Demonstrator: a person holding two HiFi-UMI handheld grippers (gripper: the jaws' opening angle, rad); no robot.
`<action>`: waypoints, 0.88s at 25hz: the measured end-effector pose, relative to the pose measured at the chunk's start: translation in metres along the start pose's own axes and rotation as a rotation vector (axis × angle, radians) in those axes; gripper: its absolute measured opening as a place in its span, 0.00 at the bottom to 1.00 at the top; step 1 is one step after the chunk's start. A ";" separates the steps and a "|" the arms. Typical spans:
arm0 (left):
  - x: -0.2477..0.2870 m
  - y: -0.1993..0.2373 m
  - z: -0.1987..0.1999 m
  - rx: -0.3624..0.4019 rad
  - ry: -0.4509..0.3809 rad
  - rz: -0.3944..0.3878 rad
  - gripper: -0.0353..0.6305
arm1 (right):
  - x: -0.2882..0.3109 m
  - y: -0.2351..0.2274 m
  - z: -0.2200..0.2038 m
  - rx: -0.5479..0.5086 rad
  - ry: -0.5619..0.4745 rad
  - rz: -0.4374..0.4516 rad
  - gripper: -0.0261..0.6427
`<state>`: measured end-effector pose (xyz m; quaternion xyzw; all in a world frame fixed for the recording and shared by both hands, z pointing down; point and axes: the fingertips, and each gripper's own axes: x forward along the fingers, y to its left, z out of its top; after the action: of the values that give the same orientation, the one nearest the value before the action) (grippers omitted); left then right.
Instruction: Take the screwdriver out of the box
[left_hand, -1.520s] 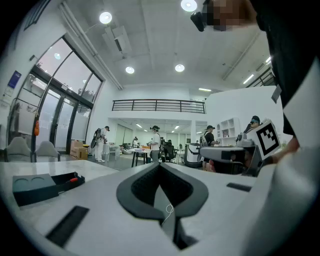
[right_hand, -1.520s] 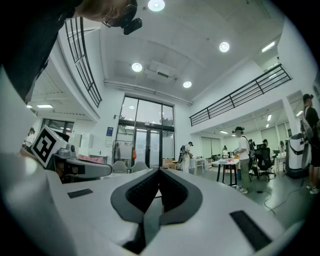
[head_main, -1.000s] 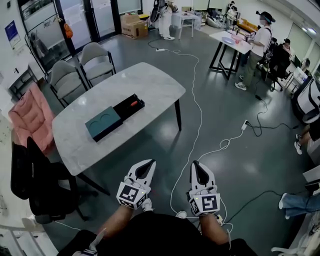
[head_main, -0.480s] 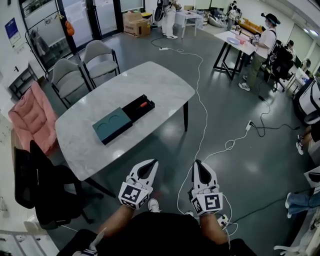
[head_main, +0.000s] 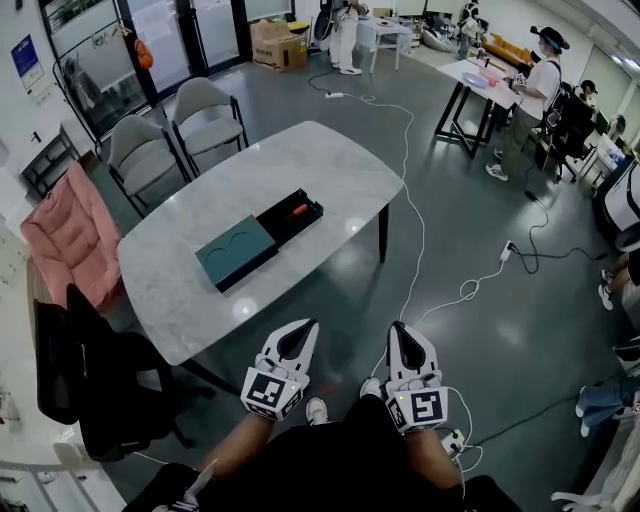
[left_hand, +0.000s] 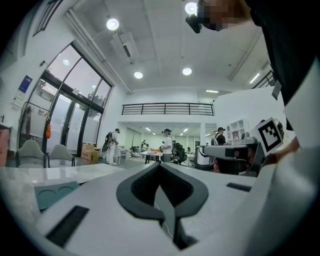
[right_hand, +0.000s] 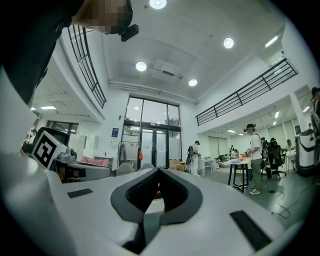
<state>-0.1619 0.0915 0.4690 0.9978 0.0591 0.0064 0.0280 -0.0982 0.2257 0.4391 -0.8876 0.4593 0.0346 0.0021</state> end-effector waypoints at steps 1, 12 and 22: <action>0.002 0.002 0.000 0.001 0.001 0.004 0.06 | 0.003 -0.002 0.000 0.002 -0.006 0.002 0.07; 0.060 0.020 0.010 0.026 0.004 0.056 0.06 | 0.058 -0.041 0.003 -0.004 -0.031 0.082 0.07; 0.128 0.015 0.015 0.032 0.008 0.080 0.06 | 0.088 -0.105 0.001 0.001 -0.029 0.116 0.07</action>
<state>-0.0330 0.0907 0.4559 0.9997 0.0191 0.0104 0.0117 0.0376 0.2150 0.4299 -0.8588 0.5101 0.0472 0.0071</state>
